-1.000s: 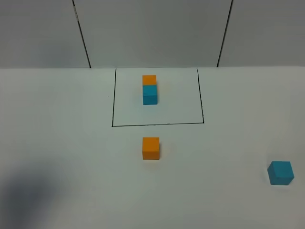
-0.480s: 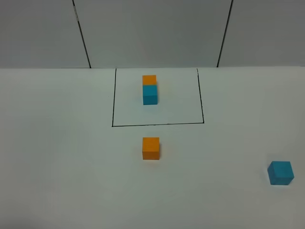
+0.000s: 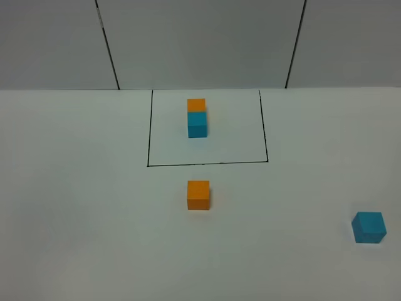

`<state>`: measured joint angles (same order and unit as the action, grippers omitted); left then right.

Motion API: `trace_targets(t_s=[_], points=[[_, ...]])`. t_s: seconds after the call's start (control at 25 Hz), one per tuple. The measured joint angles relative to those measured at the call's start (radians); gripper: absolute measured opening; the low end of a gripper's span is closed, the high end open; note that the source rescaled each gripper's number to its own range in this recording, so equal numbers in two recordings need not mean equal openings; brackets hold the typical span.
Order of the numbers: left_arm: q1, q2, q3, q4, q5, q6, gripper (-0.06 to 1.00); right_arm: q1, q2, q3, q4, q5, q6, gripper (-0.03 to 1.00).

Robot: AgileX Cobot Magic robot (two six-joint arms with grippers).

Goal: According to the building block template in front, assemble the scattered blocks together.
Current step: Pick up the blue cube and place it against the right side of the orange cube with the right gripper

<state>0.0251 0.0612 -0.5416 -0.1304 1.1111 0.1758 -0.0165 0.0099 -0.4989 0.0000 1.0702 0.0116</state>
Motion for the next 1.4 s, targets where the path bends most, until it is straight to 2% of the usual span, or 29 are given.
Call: trace_targets(t_s=[0.12, 0.52, 0.76, 1.16, 1.4], points=[[0.0, -0.061, 0.004, 0.0, 0.008, -0.001, 0.84, 0.0, 0.0, 0.0, 0.0, 0.0, 0.0, 0.72], [0.0, -0.066, 0.004, 0.0, 0.013, -0.013, 0.83, 0.0, 0.0, 0.0, 0.0, 0.0, 0.0, 0.72], [0.0, -0.066, 0.034, 0.0, -0.048, -0.054, 0.83, 0.0, 0.0, 0.0, 0.0, 0.0, 0.0, 0.72], [0.0, -0.066, 0.034, 0.0, -0.054, -0.061, 0.83, 0.0, 0.0, 0.0, 0.0, 0.0, 0.0, 0.72], [0.0, -0.066, 0.034, 0.026, -0.054, -0.105, 0.83, 0.0, 0.0, 0.0, 0.0, 0.0, 0.0, 0.72]])
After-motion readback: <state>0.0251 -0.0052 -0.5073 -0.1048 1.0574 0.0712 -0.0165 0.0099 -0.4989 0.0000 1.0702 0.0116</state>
